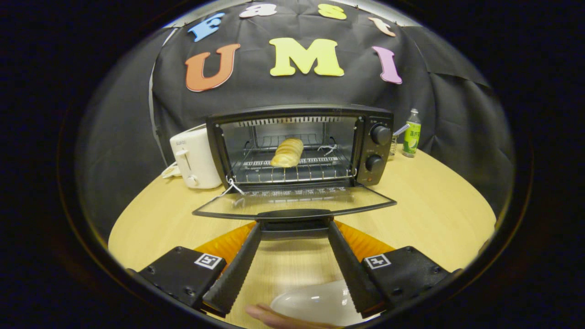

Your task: Open the toaster oven, put the food inside, and close the toaster oven door.

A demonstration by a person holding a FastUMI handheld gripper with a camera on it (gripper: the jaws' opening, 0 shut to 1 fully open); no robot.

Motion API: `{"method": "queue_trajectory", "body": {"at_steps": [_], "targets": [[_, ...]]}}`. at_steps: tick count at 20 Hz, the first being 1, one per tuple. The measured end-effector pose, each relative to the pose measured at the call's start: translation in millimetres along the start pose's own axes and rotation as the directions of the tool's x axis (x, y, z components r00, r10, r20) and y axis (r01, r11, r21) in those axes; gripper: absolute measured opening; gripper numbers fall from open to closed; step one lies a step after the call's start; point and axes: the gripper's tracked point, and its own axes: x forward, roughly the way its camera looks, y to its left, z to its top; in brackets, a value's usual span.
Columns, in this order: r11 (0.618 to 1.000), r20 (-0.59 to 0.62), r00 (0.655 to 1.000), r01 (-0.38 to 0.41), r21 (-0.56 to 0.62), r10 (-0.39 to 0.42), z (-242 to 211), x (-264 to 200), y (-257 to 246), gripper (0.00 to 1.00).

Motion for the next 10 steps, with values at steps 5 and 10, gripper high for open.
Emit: {"method": "queue_trajectory", "body": {"at_steps": [5,10], "targets": [[0.999,0.116,0.993,0.004,-0.033,0.000,37.1,-4.9,5.3,0.98],[0.999,0.135,0.990,-0.026,-0.024,0.029,58.5,-10.3,13.5,0.98]]}}
